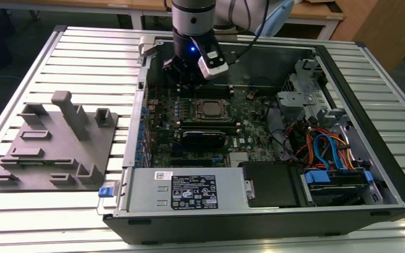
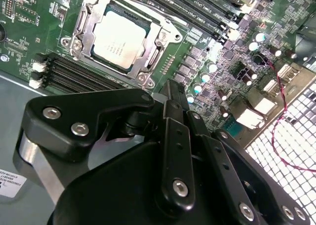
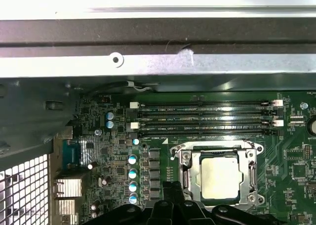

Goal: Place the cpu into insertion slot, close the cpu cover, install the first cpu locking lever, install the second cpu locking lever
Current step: 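Install the first cpu locking lever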

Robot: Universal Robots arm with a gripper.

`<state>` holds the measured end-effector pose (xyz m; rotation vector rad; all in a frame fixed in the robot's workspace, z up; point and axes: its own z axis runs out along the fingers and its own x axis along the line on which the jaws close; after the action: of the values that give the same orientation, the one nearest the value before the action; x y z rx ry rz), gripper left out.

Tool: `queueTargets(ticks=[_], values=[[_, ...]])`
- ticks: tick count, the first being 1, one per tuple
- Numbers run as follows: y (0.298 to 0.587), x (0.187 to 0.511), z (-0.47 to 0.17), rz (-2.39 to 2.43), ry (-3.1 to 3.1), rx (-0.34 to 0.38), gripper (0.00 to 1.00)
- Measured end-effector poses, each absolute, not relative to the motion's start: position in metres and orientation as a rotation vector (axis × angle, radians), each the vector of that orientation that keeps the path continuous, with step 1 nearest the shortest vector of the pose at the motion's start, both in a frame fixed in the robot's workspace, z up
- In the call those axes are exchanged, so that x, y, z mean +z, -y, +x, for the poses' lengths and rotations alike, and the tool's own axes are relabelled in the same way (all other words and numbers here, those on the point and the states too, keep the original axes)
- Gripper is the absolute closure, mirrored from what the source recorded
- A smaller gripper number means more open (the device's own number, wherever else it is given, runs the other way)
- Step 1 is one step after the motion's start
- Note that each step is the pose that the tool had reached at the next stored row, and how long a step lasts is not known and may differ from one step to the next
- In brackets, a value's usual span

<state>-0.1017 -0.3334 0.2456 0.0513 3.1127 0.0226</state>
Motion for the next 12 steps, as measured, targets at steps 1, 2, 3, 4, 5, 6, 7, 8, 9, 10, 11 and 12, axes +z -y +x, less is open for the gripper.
queueTargets(ticks=[1, 2, 3, 4, 5, 6, 7, 8, 9, 10, 11, 12], values=[[0.3334, 0.2457, -0.1017, 0.051, -3.114, 0.023, 0.90], [0.3334, 0.2457, -0.1017, 0.052, -3.116, 0.023, 0.90], [0.3334, 0.2457, -0.1017, 0.052, -3.120, 0.024, 0.90], [0.3335, 0.2457, -0.1018, 0.052, -3.124, 0.026, 0.90], [0.3334, 0.2457, -0.1017, 0.052, -3.126, 0.028, 0.90], [0.3334, 0.2456, -0.1018, 0.053, -3.127, 0.030, 0.90], [0.3334, 0.2456, -0.1018, 0.053, -3.127, 0.030, 0.90], [0.3334, 0.2456, -0.1018, 0.053, -3.127, 0.030, 0.90], [0.3334, 0.2456, -0.1017, 0.053, -3.129, 0.031, 0.90], [0.3334, 0.2456, -0.1017, 0.053, -3.131, 0.031, 0.90], [0.3334, 0.2456, -0.1017, 0.053, -3.131, 0.031, 0.90], [0.3334, 0.2456, -0.1017, 0.053, -3.131, 0.031, 0.90]])
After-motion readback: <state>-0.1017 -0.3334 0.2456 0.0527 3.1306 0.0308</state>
